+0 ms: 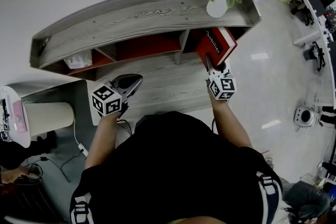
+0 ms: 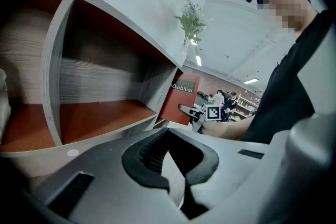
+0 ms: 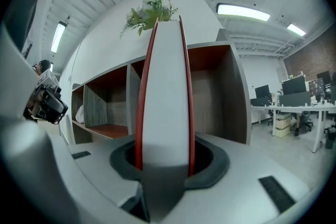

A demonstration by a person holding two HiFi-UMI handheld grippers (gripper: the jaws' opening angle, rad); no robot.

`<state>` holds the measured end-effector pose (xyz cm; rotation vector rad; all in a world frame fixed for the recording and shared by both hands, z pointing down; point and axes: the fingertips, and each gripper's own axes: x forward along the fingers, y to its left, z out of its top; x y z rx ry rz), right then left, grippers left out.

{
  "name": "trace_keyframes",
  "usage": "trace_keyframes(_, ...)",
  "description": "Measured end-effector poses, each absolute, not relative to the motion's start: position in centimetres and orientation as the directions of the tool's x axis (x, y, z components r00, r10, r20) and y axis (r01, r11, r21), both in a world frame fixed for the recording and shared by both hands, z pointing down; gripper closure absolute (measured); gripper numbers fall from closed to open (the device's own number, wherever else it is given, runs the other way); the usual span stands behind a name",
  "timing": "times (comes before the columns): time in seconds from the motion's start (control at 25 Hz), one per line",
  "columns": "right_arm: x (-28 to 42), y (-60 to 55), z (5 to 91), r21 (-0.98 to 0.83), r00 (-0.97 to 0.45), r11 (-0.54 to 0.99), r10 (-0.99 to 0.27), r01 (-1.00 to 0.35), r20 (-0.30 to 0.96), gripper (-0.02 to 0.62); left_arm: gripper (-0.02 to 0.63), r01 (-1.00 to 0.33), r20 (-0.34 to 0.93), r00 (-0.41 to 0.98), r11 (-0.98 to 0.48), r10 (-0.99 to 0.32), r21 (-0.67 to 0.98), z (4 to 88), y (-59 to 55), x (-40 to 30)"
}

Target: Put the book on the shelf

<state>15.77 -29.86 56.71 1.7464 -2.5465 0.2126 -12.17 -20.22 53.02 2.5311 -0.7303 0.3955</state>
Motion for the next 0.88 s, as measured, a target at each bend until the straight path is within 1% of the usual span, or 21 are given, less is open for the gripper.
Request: trace_keyframes(0.88,15.3,-32.6,57.7,-0.073,-0.338,0.331,-0.931,-0.941,0.136,0.436,0.586,-0.543,0.426,0.822,-0.746,-0.378,0.386,54.2,-20.9,-12.5)
